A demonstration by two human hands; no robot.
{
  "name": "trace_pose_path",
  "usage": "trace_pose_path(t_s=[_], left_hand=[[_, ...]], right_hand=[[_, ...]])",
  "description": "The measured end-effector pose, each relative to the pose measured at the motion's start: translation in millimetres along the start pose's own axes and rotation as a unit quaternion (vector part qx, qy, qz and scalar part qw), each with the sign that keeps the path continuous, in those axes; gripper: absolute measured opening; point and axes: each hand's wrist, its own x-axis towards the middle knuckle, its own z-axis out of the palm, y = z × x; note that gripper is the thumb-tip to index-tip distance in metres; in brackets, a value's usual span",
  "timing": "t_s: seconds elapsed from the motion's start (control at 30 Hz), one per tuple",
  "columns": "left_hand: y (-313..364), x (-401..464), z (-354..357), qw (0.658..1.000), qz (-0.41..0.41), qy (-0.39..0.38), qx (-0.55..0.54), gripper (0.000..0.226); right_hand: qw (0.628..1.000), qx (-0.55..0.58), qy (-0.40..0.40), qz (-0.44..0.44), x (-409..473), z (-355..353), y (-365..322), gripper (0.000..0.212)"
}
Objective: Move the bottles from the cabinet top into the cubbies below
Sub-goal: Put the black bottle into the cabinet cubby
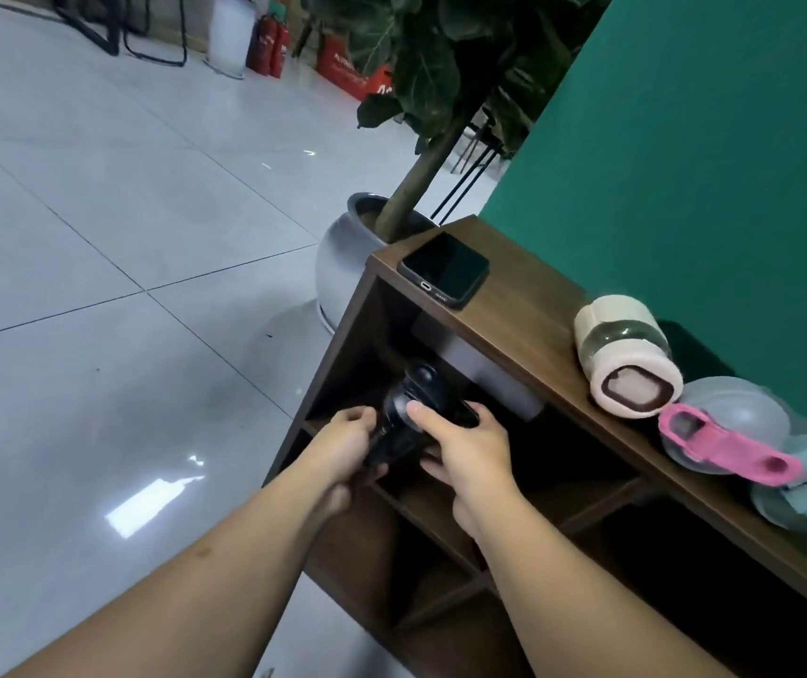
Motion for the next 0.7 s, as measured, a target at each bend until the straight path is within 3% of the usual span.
trace_pose_path(t_s=[0.07, 0.23, 0.53, 0.7], left_hand=[[4, 11, -1, 1.000, 0.001, 0.019, -0.014, 0.016], [10, 27, 3, 0.998, -0.012, 0.011, -0.065, 0.035], [22, 48, 6, 0.990, -0.045, -0.024, -0.135, 0.065], [19, 45, 12, 0.981, -0.039, -0.032, -0.185, 0.063]], right_hand=[[1.000, 0.020, 0.016, 0.012, 20, 10, 4, 0.060], [0.997, 0.031, 0.062, 0.021, 60, 23, 10, 0.076], [0.995, 0.053, 0.061, 0.051, 99, 31, 0, 0.074], [0.995, 0.059, 0.074, 0.034, 92, 36, -2, 0.064]])
